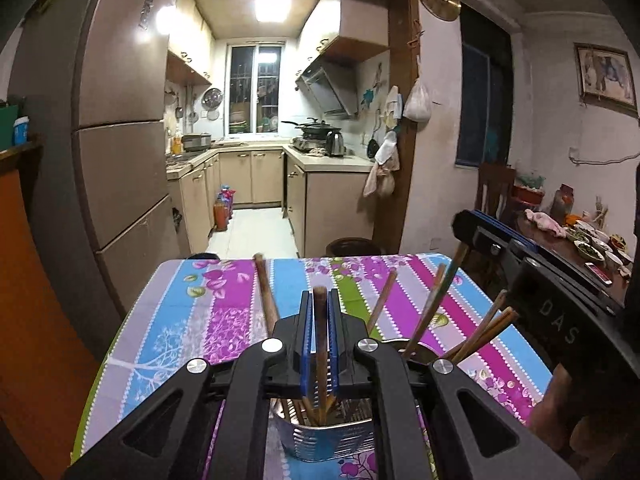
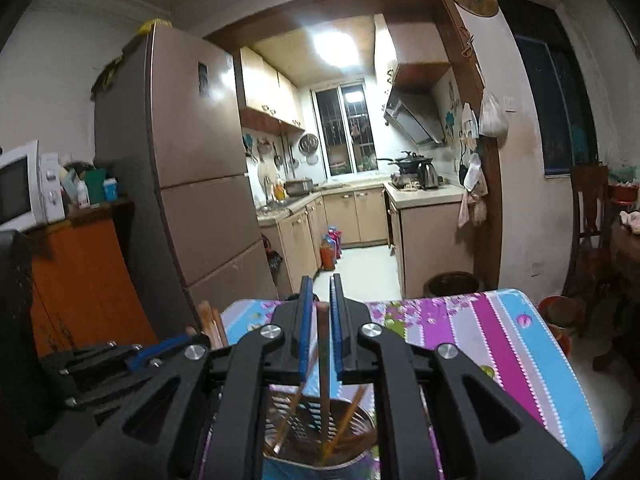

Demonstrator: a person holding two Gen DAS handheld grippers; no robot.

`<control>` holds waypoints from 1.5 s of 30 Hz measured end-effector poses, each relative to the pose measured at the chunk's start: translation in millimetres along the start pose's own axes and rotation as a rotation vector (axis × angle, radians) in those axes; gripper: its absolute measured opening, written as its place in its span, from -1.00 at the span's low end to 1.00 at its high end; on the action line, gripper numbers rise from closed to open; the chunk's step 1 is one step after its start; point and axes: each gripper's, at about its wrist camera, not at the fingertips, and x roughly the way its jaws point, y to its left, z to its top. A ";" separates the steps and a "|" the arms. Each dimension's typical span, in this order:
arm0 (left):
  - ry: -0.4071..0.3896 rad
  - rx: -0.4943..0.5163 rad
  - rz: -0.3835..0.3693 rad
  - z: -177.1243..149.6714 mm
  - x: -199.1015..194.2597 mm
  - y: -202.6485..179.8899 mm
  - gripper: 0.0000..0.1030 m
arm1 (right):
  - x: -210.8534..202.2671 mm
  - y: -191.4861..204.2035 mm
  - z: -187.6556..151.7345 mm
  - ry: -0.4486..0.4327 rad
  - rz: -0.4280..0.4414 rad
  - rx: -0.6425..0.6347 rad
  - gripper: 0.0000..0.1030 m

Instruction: Organize utensils

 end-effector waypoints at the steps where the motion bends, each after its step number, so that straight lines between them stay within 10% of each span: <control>1: -0.009 -0.009 0.010 0.0 -3.2 2.5 -0.81 | -1.9 -0.6 0.5 -0.003 -0.010 -0.004 -0.38; 3: -0.041 -0.025 0.018 4.1 -15.1 7.3 -0.61 | -16.8 -5.5 6.2 -0.046 -0.024 0.006 0.14; 8: -0.196 0.004 0.100 18.8 -73.1 13.8 0.01 | -88.8 -14.8 27.5 -0.189 -0.060 -0.008 0.56; 11: -0.345 0.059 0.217 7.2 -135.1 10.0 0.94 | -141.7 -14.2 24.2 -0.257 -0.115 -0.053 0.90; 15: -0.434 0.095 0.315 -29.0 -196.8 0.6 0.93 | -206.5 -7.9 -10.6 -0.304 -0.210 -0.121 0.90; 19: -0.219 0.084 0.359 -74.6 -213.5 -5.7 0.93 | -231.8 -2.6 -60.6 -0.122 -0.299 -0.154 0.90; 31: 0.037 0.053 0.240 -199.3 -200.3 -24.6 0.93 | -232.6 8.1 -168.7 0.137 -0.313 -0.050 0.90; 45: 0.083 0.049 0.229 -211.9 -195.5 -29.9 0.93 | -236.3 10.6 -186.8 0.188 -0.313 -0.058 0.90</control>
